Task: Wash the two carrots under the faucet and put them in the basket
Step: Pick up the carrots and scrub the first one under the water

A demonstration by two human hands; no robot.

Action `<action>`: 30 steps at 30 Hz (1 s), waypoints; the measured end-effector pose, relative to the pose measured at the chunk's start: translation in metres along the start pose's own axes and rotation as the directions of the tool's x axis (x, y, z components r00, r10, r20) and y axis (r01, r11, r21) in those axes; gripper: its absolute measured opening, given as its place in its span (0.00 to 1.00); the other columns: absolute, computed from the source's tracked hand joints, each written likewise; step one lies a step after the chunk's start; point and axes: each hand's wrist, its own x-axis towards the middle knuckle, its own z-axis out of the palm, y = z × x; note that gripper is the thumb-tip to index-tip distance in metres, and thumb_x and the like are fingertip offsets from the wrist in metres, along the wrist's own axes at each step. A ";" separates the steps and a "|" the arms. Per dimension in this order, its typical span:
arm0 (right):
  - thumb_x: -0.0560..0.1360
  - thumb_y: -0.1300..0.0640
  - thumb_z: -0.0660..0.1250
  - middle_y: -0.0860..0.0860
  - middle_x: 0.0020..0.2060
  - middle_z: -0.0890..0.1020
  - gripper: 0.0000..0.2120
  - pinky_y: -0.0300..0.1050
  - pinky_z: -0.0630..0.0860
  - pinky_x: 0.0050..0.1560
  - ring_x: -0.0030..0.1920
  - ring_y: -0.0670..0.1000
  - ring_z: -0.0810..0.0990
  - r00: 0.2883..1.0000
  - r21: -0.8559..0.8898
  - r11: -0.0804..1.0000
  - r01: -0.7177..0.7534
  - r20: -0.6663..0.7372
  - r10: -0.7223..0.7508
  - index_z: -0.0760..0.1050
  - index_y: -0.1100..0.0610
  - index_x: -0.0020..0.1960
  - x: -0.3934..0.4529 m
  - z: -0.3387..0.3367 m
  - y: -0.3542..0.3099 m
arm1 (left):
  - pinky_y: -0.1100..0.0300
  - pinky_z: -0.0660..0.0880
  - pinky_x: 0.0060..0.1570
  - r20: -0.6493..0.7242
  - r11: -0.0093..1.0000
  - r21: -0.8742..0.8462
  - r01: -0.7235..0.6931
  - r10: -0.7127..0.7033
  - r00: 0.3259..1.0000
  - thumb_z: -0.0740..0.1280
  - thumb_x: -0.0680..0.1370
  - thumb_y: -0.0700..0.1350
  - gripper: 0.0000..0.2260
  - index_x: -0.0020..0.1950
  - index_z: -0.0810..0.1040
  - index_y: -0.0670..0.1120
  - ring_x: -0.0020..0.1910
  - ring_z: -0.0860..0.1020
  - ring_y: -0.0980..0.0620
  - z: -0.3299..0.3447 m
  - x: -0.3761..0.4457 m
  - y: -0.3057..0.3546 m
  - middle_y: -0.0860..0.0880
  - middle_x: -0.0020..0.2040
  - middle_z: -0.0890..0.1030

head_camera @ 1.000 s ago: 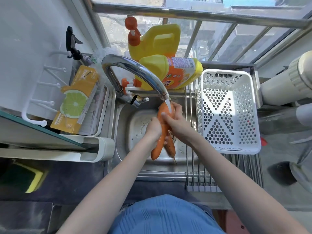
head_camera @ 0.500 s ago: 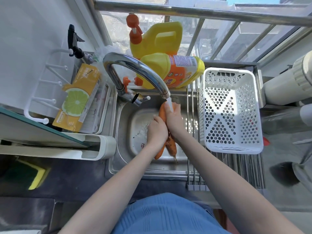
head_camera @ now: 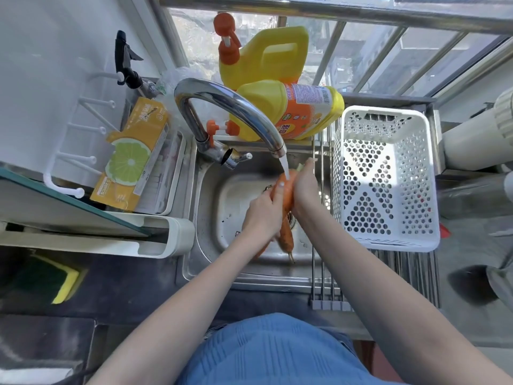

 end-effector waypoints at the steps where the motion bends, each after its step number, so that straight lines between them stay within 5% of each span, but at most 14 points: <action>1: 0.80 0.36 0.52 0.51 0.35 0.78 0.26 0.42 0.73 0.37 0.36 0.50 0.78 0.995 -0.100 0.990 0.096 -0.029 -0.100 0.75 0.57 0.46 -0.006 0.002 0.006 | 0.53 0.81 0.33 0.032 0.993 -0.085 0.081 -0.079 0.996 0.46 0.80 0.65 0.29 0.50 0.77 0.45 0.34 0.82 0.44 -0.003 0.004 0.005 0.41 0.41 0.82; 4: 0.80 0.43 0.58 0.52 0.47 0.76 0.20 0.41 0.72 0.36 0.41 0.46 0.78 0.969 -0.167 0.954 0.247 0.046 -0.243 0.68 0.58 0.62 -0.021 -0.002 0.023 | 0.52 0.80 0.33 0.126 0.939 -0.230 0.254 -0.230 0.965 0.47 0.78 0.68 0.33 0.47 0.79 0.43 0.34 0.82 0.42 -0.006 0.017 0.010 0.39 0.40 0.82; 8: 0.79 0.51 0.65 0.56 0.44 0.77 0.27 0.38 0.72 0.21 0.23 0.45 0.76 0.919 -0.063 0.982 0.181 0.367 -0.146 0.56 0.52 0.72 -0.029 -0.022 0.031 | 0.61 0.71 0.23 0.315 0.828 -0.377 0.415 -0.307 0.898 0.47 0.79 0.67 0.32 0.48 0.76 0.42 0.23 0.73 0.50 -0.012 0.015 0.008 0.43 0.29 0.76; 11: 0.78 0.58 0.68 0.57 0.51 0.76 0.32 0.36 0.74 0.24 0.30 0.45 0.80 0.904 -0.076 0.979 0.189 0.403 -0.143 0.53 0.50 0.74 -0.033 -0.026 0.029 | 0.63 0.73 0.25 0.382 0.760 -0.435 0.482 -0.329 0.863 0.47 0.80 0.66 0.31 0.51 0.76 0.42 0.27 0.75 0.50 -0.014 0.013 0.007 0.44 0.32 0.78; 14: 0.79 0.55 0.65 0.50 0.49 0.77 0.25 0.32 0.76 0.30 0.44 0.47 0.81 0.914 -0.183 0.921 0.343 0.290 -0.283 0.58 0.53 0.71 -0.032 -0.017 0.027 | 0.55 0.78 0.40 0.336 0.733 -0.520 0.438 -0.295 0.894 0.48 0.80 0.66 0.30 0.59 0.77 0.45 0.42 0.80 0.47 -0.006 0.014 0.003 0.42 0.46 0.81; 17: 0.82 0.48 0.58 0.51 0.52 0.76 0.23 0.34 0.72 0.33 0.46 0.46 0.77 0.927 -0.306 0.878 0.369 0.191 -0.324 0.57 0.56 0.72 -0.028 -0.004 0.025 | 0.44 0.75 0.60 0.252 0.785 -0.522 0.335 -0.233 0.939 0.47 0.75 0.71 0.35 0.64 0.76 0.48 0.56 0.79 0.43 -0.003 0.015 -0.001 0.42 0.58 0.81; 19: 0.83 0.47 0.54 0.52 0.50 0.75 0.20 0.38 0.67 0.33 0.43 0.48 0.75 0.958 -0.284 0.916 0.284 0.114 -0.262 0.59 0.58 0.69 -0.023 0.002 0.019 | 0.42 0.77 0.57 0.197 0.843 -0.460 0.277 -0.207 0.958 0.45 0.69 0.74 0.39 0.61 0.78 0.49 0.53 0.81 0.43 -0.003 0.016 -0.004 0.42 0.54 0.82; 21: 0.83 0.49 0.52 0.51 0.44 0.75 0.14 0.40 0.67 0.34 0.40 0.48 0.74 0.978 -0.251 0.945 0.210 0.038 -0.207 0.64 0.58 0.61 -0.015 0.004 0.012 | 0.49 0.80 0.46 0.160 0.889 -0.396 0.229 -0.178 0.971 0.44 0.72 0.73 0.39 0.54 0.80 0.45 0.44 0.82 0.45 -0.004 0.013 -0.006 0.42 0.45 0.83; 23: 0.83 0.51 0.49 0.56 0.49 0.78 0.14 0.43 0.74 0.40 0.44 0.52 0.78 0.992 -0.214 0.970 0.119 -0.005 -0.123 0.69 0.59 0.56 -0.006 0.003 0.005 | 0.59 0.76 0.29 0.201 0.905 -0.356 0.231 -0.167 0.965 0.43 0.79 0.67 0.36 0.43 0.78 0.40 0.30 0.79 0.47 -0.002 0.008 -0.009 0.41 0.33 0.79; 25: 0.83 0.49 0.47 0.60 0.53 0.79 0.18 0.49 0.78 0.49 0.49 0.55 0.80 0.997 -0.206 0.976 0.074 0.021 -0.071 0.70 0.59 0.59 -0.004 -0.002 0.006 | 0.62 0.71 0.23 0.287 0.868 -0.411 0.280 -0.168 0.943 0.43 0.80 0.66 0.36 0.38 0.76 0.39 0.24 0.75 0.49 -0.003 0.005 -0.013 0.42 0.29 0.77; 30: 0.83 0.47 0.54 0.55 0.44 0.75 0.22 0.42 0.74 0.30 0.28 0.45 0.76 0.934 -0.228 0.936 0.269 0.300 -0.195 0.57 0.57 0.71 -0.016 -0.015 0.025 | 0.67 0.69 0.21 0.389 0.734 -0.546 0.404 -0.206 0.898 0.43 0.79 0.68 0.35 0.39 0.74 0.39 0.20 0.71 0.52 -0.020 0.014 -0.005 0.44 0.27 0.73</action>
